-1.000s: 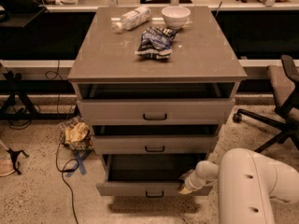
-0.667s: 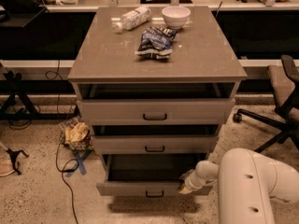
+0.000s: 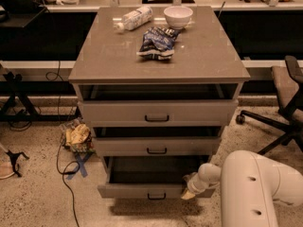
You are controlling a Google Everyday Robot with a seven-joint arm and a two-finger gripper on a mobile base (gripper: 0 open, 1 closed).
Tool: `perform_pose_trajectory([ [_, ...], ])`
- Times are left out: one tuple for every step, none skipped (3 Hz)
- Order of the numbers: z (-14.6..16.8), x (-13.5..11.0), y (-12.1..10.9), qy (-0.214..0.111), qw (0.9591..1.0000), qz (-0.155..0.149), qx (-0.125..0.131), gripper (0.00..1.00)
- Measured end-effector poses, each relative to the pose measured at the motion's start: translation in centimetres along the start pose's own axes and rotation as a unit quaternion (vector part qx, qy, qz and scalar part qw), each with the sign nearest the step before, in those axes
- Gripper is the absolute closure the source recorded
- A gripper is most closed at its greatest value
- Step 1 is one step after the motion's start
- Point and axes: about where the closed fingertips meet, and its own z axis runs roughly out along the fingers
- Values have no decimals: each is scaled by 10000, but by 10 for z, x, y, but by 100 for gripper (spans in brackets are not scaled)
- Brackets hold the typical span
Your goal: Open bottom drawer
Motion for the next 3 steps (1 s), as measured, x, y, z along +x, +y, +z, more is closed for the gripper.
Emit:
perform_pose_trajectory([
  [1, 0, 1, -4, 10000, 0, -13, 0],
  [2, -1, 8, 52, 9999, -6, -107, 0],
  [-2, 2, 23, 110, 9996, 36, -250, 0],
])
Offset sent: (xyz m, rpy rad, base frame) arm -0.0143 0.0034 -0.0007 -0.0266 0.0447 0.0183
